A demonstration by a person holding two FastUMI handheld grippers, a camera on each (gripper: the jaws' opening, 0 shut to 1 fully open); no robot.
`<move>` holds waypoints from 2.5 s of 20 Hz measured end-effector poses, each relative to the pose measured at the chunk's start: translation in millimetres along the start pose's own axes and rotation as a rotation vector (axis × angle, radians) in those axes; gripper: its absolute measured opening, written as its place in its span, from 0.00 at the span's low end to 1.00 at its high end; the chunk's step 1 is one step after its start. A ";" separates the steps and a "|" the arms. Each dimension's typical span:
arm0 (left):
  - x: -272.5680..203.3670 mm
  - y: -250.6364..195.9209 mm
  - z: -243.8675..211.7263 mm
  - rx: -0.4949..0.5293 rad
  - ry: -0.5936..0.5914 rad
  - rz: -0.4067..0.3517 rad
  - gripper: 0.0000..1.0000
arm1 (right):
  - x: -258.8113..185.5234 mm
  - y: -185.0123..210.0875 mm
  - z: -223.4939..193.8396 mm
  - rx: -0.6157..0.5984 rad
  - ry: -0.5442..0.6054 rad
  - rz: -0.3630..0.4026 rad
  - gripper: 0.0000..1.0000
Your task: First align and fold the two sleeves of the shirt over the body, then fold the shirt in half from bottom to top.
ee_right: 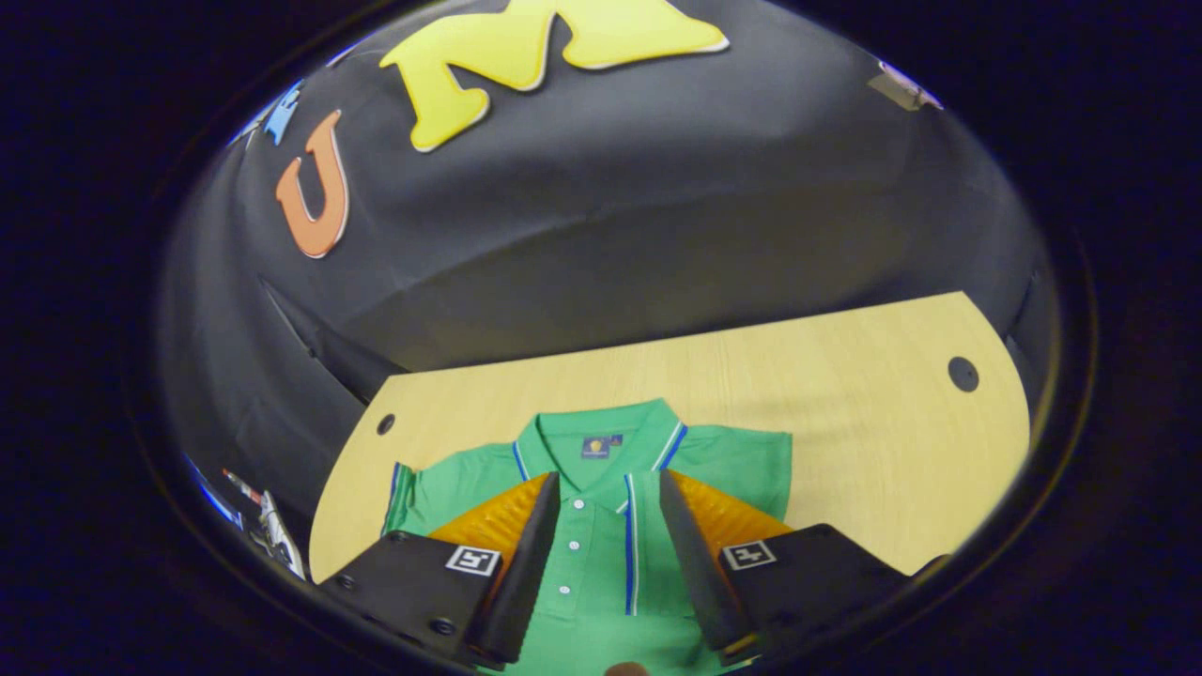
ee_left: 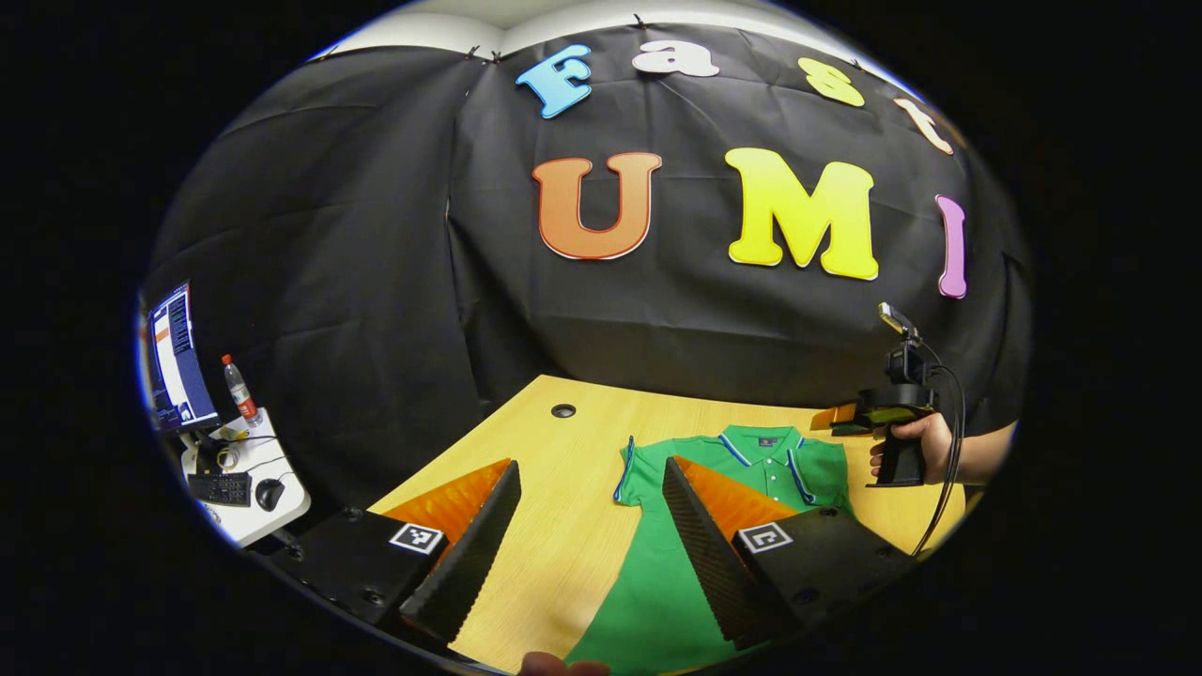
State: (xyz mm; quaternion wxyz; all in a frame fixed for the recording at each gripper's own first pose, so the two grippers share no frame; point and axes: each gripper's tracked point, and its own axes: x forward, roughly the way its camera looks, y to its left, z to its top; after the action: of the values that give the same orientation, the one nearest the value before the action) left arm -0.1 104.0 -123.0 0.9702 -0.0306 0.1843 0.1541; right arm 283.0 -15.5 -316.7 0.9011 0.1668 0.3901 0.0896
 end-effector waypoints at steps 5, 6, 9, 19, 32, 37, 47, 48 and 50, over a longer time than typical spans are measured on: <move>7.7 -16.4 1.7 -0.047 -0.005 -0.091 0.98 | -54.7 -0.4 20.6 -0.103 -0.112 -0.071 0.95; 9.9 -18.6 1.2 -0.059 0.003 -0.110 0.98 | -66.5 4.0 19.8 -0.118 -0.124 -0.074 0.96; 19.0 -20.8 4.3 -0.053 0.007 -0.170 0.98 | -109.8 19.2 14.7 -0.161 -0.150 -0.063 0.91; 95.5 -26.0 -17.2 -0.018 0.139 -0.370 0.98 | -270.6 42.0 13.4 -0.167 -0.320 -0.060 0.96; 233.8 -45.0 -118.5 0.088 0.398 -0.443 0.94 | -350.6 20.9 -42.8 -0.144 -0.295 -0.163 0.91; 260.6 -42.8 -156.8 0.100 0.488 -0.421 0.92 | -346.9 15.6 -66.2 -0.085 -0.238 -0.167 0.91; 288.4 -43.8 -165.8 0.103 0.486 -0.363 0.25 | -339.7 -23.8 -92.6 0.047 -0.154 -0.257 0.96; 287.5 -42.8 -165.1 0.086 0.489 -0.362 0.18 | -338.4 -23.8 -93.8 0.085 -0.149 -0.246 0.96; 283.7 -45.4 -165.6 0.054 0.510 -0.383 0.08 | -339.1 -32.8 -95.4 0.114 -0.154 -0.258 0.96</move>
State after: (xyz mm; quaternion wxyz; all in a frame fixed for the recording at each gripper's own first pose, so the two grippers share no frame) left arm 207.2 123.2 -381.0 0.9046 -0.0768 0.4165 -0.0491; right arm -16.3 -122.8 -161.7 0.9213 0.1727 0.3427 -0.0622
